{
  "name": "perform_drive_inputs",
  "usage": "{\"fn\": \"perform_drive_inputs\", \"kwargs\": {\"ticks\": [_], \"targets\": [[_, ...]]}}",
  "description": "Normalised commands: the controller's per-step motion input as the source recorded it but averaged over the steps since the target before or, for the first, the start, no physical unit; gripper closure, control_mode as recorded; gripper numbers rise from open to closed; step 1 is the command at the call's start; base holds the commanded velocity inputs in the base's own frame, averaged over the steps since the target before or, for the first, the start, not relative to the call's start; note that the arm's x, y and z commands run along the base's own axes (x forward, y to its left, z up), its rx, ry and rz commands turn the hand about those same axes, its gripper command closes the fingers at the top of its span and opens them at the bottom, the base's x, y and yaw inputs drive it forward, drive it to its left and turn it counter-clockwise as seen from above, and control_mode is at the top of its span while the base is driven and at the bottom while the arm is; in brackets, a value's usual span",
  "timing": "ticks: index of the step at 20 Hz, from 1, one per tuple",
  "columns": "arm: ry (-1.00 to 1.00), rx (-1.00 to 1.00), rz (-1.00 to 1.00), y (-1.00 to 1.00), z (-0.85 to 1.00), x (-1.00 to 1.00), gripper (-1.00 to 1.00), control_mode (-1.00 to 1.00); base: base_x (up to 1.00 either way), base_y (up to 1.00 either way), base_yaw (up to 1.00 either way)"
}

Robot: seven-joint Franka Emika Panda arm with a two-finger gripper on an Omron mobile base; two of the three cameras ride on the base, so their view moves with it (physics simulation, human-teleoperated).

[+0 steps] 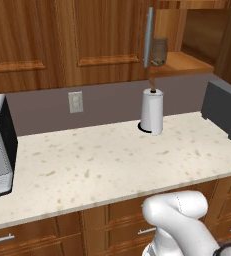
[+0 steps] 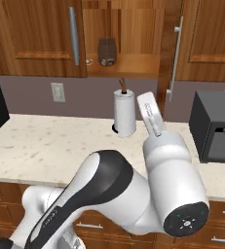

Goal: Pick the candle and jar from the dining table and place them in the open cabinet. Close the cabinet after placing the objects.

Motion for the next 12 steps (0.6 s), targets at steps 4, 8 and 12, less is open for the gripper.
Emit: {"fn": "perform_drive_inputs", "kwargs": {"ticks": [4, 8, 12], "targets": [[0.00, 0.01, 0.06, -0.37, -0.17, 0.54, -1.00, -1.00, 0.00, 0.00, 0.00], [0.00, 0.02, 0.07, -0.44, -0.15, 0.53, -1.00, -1.00, 0.00, 0.00, 0.00], [0.00, 0.02, 0.07, -0.43, -0.04, 0.56, -1.00, -1.00, 0.00, 0.00, 0.00]]}}
